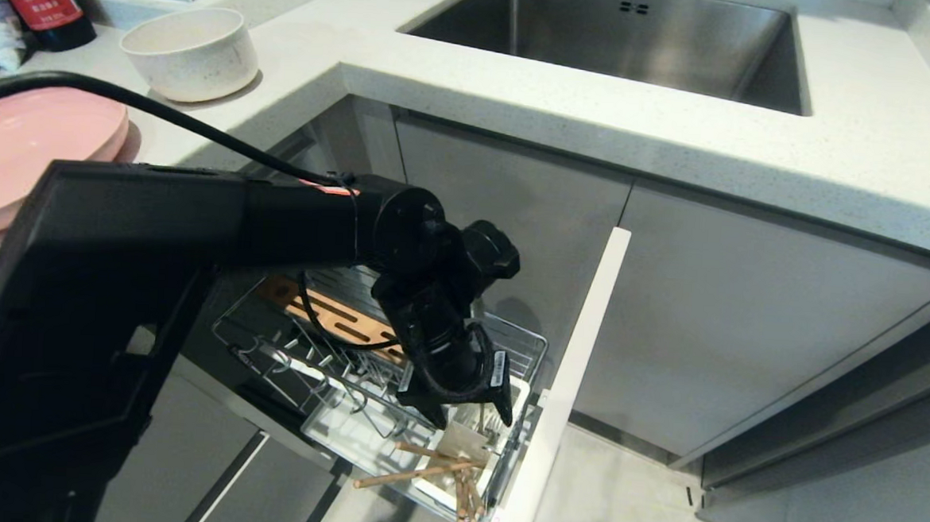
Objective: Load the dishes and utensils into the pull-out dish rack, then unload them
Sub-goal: Pick up the fork and place it in the cupboard, then pick up the bowl and place it in the cupboard
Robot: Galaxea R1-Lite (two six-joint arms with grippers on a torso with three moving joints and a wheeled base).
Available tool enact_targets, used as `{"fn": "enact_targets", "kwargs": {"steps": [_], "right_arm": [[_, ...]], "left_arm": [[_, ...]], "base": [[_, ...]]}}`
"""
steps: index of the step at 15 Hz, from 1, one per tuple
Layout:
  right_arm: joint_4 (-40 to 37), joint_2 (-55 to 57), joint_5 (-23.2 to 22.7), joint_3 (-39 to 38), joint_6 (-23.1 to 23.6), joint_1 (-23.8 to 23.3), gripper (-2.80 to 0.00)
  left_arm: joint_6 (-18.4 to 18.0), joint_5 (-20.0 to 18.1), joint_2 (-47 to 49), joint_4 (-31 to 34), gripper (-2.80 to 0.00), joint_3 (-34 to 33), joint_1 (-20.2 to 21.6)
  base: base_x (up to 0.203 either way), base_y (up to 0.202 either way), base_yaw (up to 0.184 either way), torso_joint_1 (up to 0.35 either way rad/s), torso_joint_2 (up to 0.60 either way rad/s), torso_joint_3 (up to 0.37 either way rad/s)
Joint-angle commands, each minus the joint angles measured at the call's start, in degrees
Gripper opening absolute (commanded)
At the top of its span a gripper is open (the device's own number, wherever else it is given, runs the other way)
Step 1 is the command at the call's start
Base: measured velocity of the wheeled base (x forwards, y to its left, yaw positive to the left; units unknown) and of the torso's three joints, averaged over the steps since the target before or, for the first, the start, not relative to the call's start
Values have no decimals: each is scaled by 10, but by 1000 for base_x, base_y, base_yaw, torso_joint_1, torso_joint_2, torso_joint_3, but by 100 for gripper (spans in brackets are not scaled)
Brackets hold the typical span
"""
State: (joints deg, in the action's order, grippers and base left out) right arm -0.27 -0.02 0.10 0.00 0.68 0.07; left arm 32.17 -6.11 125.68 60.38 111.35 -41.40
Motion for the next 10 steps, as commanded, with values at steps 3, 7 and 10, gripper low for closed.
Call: {"fn": "enact_targets", "kwargs": {"steps": [3, 7, 10], "right_arm": [[0, 0, 0, 0, 0, 0, -280], [0, 0, 0, 0, 0, 0, -280], [0, 0, 0, 0, 0, 0, -280]], "left_arm": [[3, 1, -36, 5, 0, -1, 1], [4, 10, -80, 8, -47, -3, 5], [12, 44, -114, 9, -280, -4, 7]], "base": [[0, 0, 0, 0, 0, 0], [0, 0, 0, 0, 0, 0], [0, 0, 0, 0, 0, 0]]}}
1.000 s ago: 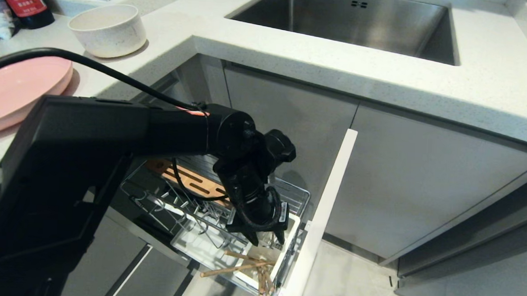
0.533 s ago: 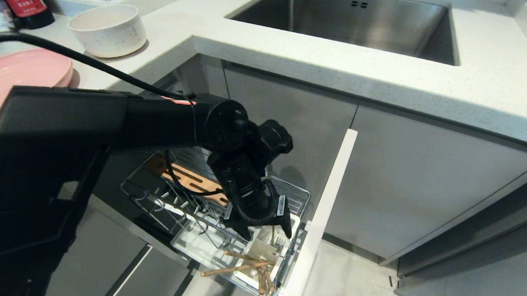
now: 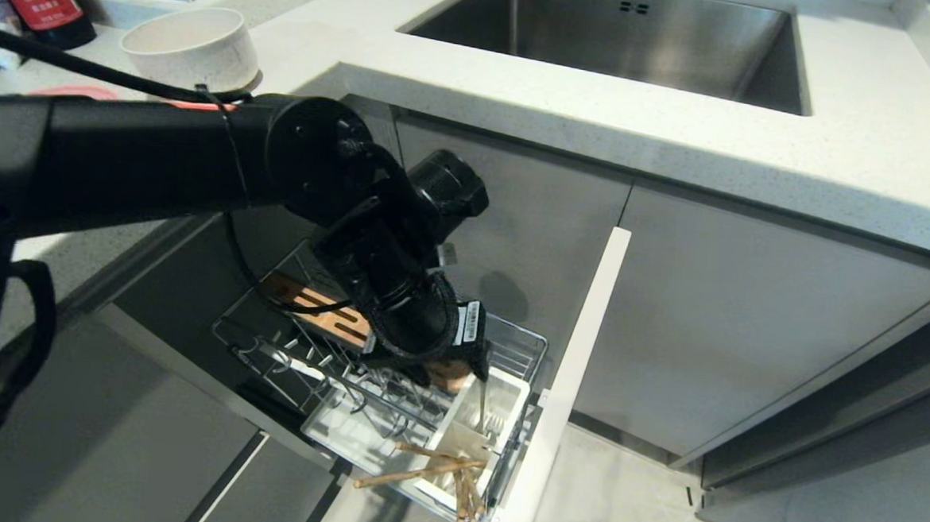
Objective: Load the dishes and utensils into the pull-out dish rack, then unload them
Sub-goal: Pick up the bowl and place it in the cupboard
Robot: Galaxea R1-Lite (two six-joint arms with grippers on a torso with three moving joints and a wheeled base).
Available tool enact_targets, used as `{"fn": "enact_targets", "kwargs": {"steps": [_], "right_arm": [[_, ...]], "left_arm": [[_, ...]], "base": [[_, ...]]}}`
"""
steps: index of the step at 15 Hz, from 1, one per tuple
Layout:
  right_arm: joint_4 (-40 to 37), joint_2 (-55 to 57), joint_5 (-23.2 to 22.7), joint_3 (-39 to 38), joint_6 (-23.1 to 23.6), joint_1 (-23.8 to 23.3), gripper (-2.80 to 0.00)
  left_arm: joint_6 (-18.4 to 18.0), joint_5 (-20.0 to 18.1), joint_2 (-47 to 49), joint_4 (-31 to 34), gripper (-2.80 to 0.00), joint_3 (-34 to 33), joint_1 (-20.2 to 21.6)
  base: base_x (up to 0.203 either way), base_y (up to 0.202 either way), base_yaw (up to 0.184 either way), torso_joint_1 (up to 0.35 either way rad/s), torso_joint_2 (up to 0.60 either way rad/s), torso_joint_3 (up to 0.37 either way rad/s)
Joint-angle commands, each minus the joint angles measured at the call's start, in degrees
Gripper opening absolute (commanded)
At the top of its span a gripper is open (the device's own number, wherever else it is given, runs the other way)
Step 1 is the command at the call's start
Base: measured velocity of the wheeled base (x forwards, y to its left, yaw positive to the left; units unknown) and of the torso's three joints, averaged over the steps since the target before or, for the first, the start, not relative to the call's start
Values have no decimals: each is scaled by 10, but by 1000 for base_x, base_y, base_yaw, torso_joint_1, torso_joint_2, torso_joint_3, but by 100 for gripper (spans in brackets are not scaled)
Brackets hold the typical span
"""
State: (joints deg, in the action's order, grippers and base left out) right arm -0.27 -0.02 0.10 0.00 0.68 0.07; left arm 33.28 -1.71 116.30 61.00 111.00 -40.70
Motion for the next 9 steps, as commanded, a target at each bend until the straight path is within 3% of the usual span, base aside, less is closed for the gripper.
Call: {"fn": "enact_targets", "kwargs": {"steps": [1, 5, 9], "right_arm": [[0, -1, 0, 0, 0, 0, -280], [0, -1, 0, 0, 0, 0, -280], [0, 0, 0, 0, 0, 0, -280]], "left_arm": [[4, 6, -33, 3, -280, 0, 2], [3, 10, -99, 1, -280, 1, 25], [-9, 51, -204, -12, -280, 4, 77]], "base": [[0, 0, 0, 0, 0, 0], [0, 0, 0, 0, 0, 0], [0, 0, 0, 0, 0, 0]]}}
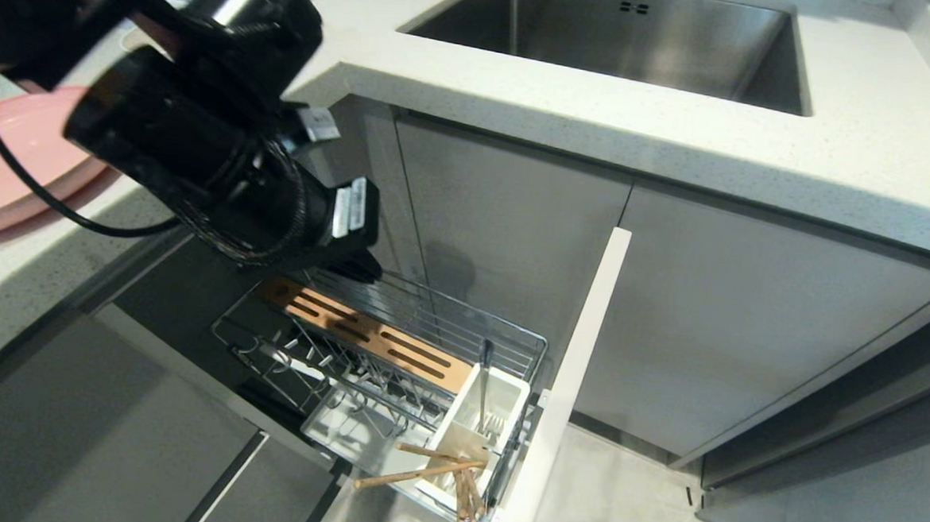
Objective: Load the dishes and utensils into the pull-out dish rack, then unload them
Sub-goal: Pick up the bowl and place it in the cupboard
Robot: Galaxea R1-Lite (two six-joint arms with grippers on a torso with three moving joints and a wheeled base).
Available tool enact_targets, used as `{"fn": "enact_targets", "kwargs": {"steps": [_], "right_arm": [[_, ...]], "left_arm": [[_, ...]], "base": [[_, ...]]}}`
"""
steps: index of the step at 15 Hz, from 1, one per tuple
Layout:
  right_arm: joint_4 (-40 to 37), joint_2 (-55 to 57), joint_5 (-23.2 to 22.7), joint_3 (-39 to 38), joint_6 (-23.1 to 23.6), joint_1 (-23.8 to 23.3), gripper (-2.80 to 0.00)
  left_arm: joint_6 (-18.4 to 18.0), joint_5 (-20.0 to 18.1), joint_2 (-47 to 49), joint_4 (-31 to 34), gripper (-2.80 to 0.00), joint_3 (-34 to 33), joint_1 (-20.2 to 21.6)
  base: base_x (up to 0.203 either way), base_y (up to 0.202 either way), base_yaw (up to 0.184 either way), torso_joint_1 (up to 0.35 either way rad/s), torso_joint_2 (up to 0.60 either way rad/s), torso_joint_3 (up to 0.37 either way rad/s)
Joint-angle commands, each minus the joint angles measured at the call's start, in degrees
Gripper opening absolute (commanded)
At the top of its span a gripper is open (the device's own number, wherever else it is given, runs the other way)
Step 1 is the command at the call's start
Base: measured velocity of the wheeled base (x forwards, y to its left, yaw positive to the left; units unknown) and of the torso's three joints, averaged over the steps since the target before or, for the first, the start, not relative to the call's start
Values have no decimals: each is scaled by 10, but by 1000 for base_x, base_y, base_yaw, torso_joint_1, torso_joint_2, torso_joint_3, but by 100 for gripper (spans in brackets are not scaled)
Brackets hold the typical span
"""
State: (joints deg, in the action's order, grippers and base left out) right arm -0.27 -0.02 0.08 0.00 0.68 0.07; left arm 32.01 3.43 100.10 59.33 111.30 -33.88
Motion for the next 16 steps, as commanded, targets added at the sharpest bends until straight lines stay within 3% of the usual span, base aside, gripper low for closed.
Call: {"fn": "enact_targets", "kwargs": {"steps": [1, 4, 6, 7, 8, 11, 13, 16], "right_arm": [[0, 0, 0, 0, 0, 0, -280], [0, -1, 0, 0, 0, 0, -280], [0, 0, 0, 0, 0, 0, -280], [0, 0, 0, 0, 0, 0, -280], [0, 0, 0, 0, 0, 0, -280], [0, 0, 0, 0, 0, 0, -280], [0, 0, 0, 0, 0, 0, -280], [0, 0, 0, 0, 0, 0, -280]], "left_arm": [[-4, 13, -73, -6, -280, 1, 19], [-30, 51, -156, -38, -280, 0, 54], [-58, 67, -190, -78, -280, 0, 113], [-92, 69, -205, -121, -280, -1, 143], [-122, 69, -219, -161, -280, -3, 159], [-162, 55, -223, -224, -280, -4, 201], [-168, 37, -223, -240, -280, -4, 207], [-208, 28, -220, -244, -280, -24, 214]], "base": [[0, 0, 0, 0, 0, 0], [0, 0, 0, 0, 0, 0], [0, 0, 0, 0, 0, 0], [0, 0, 0, 0, 0, 0], [0, 0, 0, 0, 0, 0], [0, 0, 0, 0, 0, 0], [0, 0, 0, 0, 0, 0], [0, 0, 0, 0, 0, 0]]}}
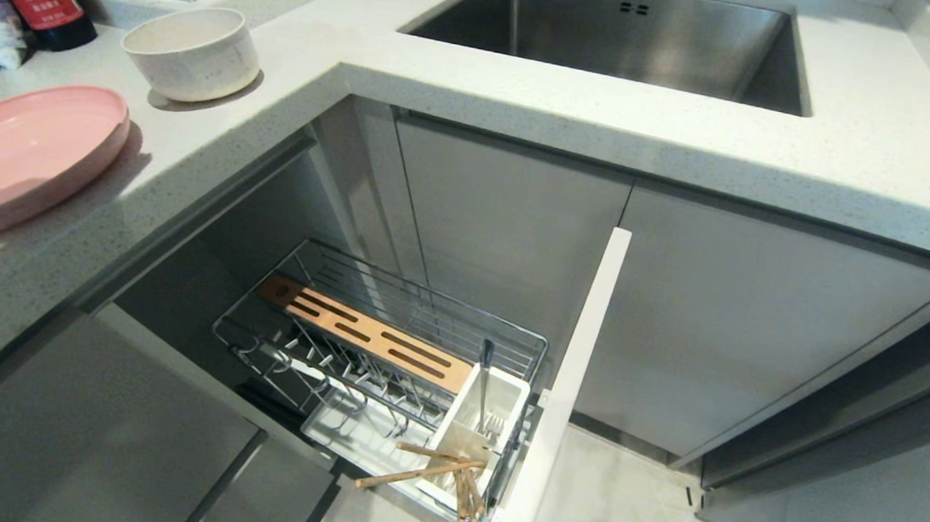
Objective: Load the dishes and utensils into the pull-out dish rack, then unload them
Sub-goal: Pick up the bowl and place it in the cupboard
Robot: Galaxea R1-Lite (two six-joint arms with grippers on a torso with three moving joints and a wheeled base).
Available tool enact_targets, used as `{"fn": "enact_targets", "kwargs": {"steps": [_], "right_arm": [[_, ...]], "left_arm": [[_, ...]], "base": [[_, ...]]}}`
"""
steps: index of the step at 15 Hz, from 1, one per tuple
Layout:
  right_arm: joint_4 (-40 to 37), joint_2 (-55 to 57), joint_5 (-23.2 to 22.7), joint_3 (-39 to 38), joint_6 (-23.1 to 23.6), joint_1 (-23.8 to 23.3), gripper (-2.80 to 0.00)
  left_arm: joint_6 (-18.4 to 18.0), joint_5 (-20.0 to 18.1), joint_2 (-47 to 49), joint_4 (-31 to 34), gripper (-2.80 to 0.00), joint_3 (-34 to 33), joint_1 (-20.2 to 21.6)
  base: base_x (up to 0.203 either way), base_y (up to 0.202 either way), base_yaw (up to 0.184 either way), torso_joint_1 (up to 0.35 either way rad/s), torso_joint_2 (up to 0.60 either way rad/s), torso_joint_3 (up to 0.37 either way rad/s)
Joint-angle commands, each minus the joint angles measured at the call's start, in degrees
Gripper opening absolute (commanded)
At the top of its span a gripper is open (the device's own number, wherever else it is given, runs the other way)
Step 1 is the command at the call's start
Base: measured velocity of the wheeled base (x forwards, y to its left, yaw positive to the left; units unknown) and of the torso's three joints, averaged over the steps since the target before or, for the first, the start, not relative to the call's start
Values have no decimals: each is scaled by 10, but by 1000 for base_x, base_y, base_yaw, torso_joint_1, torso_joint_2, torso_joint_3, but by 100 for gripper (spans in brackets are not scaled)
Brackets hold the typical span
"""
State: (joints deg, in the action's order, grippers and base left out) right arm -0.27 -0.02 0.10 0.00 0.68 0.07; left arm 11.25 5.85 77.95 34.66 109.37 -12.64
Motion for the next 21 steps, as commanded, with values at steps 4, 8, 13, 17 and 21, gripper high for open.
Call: {"fn": "enact_targets", "kwargs": {"steps": [4, 8, 13, 17, 21], "right_arm": [[0, 0, 0, 0, 0, 0, -280], [0, 0, 0, 0, 0, 0, -280], [0, 0, 0, 0, 0, 0, -280], [0, 0, 0, 0, 0, 0, -280], [0, 0, 0, 0, 0, 0, -280]], "left_arm": [[-50, -25, 3, -68, -280, -69, 8], [-114, -26, 27, -97, 0, -94, 34], [-114, -27, 75, -97, 0, -68, 38], [-108, -27, 92, -110, 0, -58, 38], [-102, -27, 126, -152, 0, -54, 45]], "base": [[0, 0, 0, 0, 0, 0], [0, 0, 0, 0, 0, 0], [0, 0, 0, 0, 0, 0], [0, 0, 0, 0, 0, 0], [0, 0, 0, 0, 0, 0]]}}
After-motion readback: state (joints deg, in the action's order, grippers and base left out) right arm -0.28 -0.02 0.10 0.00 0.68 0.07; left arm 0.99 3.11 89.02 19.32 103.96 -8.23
